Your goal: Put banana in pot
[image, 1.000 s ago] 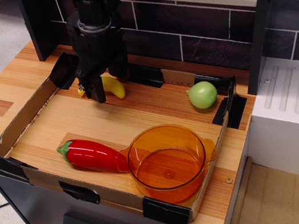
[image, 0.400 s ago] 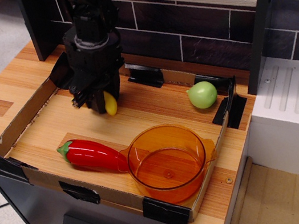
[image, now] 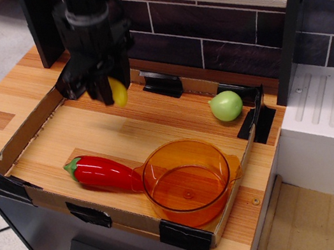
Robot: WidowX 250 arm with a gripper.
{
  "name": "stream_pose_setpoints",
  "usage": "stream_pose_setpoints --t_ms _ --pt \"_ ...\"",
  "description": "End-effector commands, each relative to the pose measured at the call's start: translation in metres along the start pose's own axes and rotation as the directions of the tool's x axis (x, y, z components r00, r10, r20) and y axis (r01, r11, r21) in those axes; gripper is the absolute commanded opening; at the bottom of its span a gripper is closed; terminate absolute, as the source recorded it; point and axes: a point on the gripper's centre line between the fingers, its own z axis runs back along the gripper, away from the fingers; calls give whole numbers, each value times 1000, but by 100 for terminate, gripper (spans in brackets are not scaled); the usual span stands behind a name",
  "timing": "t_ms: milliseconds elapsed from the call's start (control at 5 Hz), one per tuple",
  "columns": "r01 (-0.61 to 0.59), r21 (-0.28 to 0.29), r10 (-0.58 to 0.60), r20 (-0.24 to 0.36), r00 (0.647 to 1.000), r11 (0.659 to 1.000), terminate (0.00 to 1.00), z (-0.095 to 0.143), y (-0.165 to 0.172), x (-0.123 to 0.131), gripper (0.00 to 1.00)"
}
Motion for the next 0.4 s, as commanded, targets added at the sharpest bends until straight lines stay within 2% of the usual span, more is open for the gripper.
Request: stream_pose_setpoints --t_ms 0,200 --pt "99 16 -97 -79 992 995 0 37 26 -44 0" --pt "173 27 -171 -84 982 984 0 33 40 -70 0"
